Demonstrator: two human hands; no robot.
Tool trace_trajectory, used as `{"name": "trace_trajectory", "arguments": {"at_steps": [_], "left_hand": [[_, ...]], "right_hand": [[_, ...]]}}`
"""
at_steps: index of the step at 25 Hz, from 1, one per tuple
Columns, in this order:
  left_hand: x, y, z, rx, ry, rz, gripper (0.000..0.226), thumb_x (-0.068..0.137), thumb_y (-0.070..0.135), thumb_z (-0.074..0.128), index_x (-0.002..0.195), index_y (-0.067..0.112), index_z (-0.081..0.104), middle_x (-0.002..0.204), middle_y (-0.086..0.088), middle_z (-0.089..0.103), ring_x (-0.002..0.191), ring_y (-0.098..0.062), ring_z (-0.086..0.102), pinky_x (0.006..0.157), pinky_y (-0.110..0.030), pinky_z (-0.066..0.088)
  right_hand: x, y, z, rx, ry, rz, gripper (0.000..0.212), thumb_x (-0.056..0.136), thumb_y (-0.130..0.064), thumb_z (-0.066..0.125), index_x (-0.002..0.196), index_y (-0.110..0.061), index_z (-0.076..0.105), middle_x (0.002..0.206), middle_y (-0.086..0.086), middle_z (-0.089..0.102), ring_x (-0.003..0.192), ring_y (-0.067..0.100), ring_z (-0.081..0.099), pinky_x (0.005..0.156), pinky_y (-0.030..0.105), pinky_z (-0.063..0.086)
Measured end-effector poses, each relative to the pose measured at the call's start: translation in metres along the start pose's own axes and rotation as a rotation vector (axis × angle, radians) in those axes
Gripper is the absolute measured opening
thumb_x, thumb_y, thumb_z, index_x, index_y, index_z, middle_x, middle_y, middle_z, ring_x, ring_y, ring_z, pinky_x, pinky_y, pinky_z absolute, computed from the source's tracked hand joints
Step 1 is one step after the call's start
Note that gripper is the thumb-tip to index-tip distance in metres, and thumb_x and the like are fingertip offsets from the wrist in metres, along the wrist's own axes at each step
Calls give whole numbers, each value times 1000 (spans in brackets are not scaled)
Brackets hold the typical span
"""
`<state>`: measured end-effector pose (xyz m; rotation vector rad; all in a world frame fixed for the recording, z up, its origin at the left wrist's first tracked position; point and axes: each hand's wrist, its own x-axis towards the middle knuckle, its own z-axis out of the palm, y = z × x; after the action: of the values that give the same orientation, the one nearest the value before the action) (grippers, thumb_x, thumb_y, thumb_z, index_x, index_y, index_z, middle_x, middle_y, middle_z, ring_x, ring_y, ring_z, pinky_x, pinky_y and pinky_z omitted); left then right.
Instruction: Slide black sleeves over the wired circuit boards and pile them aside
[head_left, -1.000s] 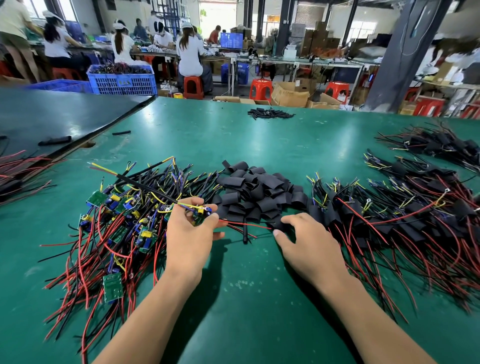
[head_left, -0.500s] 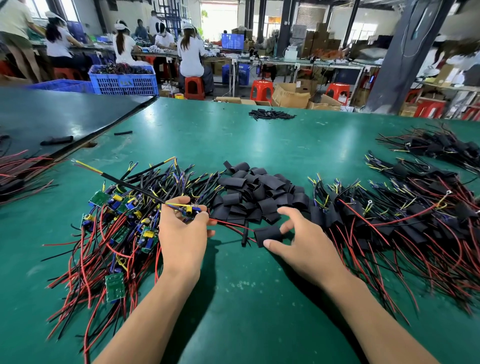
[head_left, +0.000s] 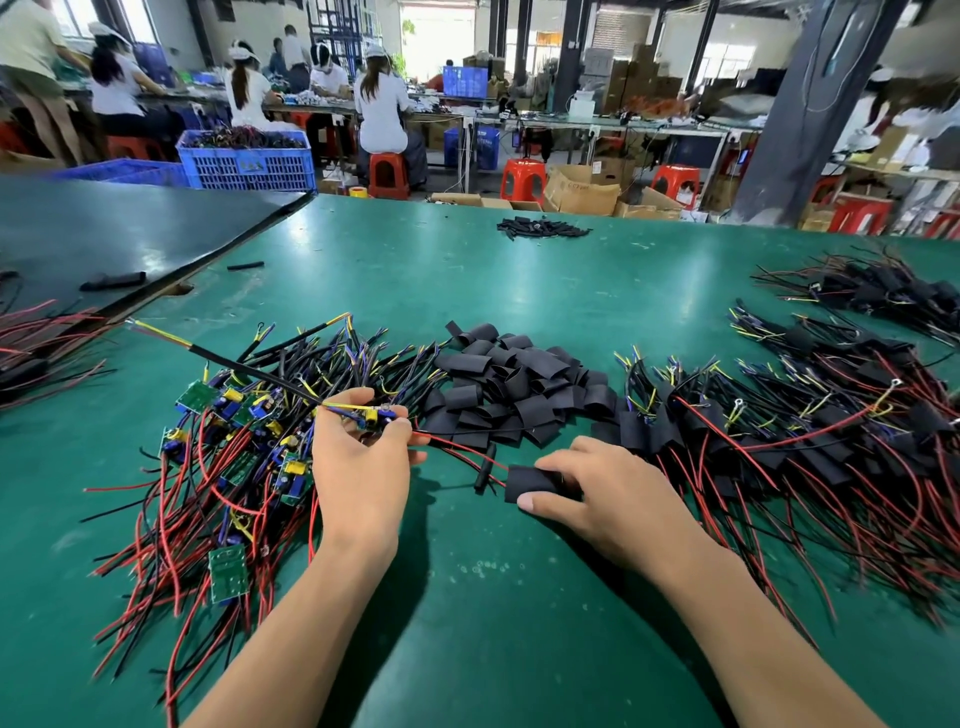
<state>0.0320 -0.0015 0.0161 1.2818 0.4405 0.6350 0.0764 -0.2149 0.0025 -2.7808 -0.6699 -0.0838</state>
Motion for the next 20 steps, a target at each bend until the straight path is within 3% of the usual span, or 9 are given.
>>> {"name": "trace_trajectory", "arguments": {"at_steps": [3,5,7,12,17,20], "left_hand": [[1,-1,0,10,10,5,33,89,-9,56,107,18,52,91,-8,67,58,-19,70,66,-37,57],[2,-1,-1,-1,9,4,33,89,-8,56,103,21,52,90,-8,67,57,-19,69,66,-37,56],[3,0,-1,-6,8,1,34,89,-8,56,102,23,51,88,-6,67,56,-20,68,61,-30,56],[4,0,-1,-23,9,17,33,89,-10,55,103,20,51,85,-4,66,57,-21,68,73,-43,56],[5,0,-1,-48,40,34,34,89,-9,55,102,22,51,82,-1,67,56,-18,68,73,-41,57],[6,0,-1,-94,51,43,35,88,-10,55,100,22,51,82,-1,65,55,-16,68,64,-31,58]], "right_hand": [[-1,-1,0,35,-18,14,63,76,-80,54,124,-41,61,104,-14,51,97,12,57,79,31,45],[-1,-1,1,58,-27,10,65,72,-81,55,123,-41,62,104,-15,49,95,10,56,78,30,44],[-1,-2,1,57,-10,-4,59,77,-76,56,122,-39,63,108,-15,50,99,11,57,80,30,45],[1,-2,3,11,36,-41,48,89,-68,48,111,-30,67,106,-11,54,97,14,59,79,33,48],[2,4,6,222,140,-18,39,92,-54,59,116,-25,69,107,-10,60,99,15,60,87,36,48],[4,7,9,312,218,-16,34,94,-45,61,116,-20,69,107,-9,62,97,14,60,90,38,48]]}}
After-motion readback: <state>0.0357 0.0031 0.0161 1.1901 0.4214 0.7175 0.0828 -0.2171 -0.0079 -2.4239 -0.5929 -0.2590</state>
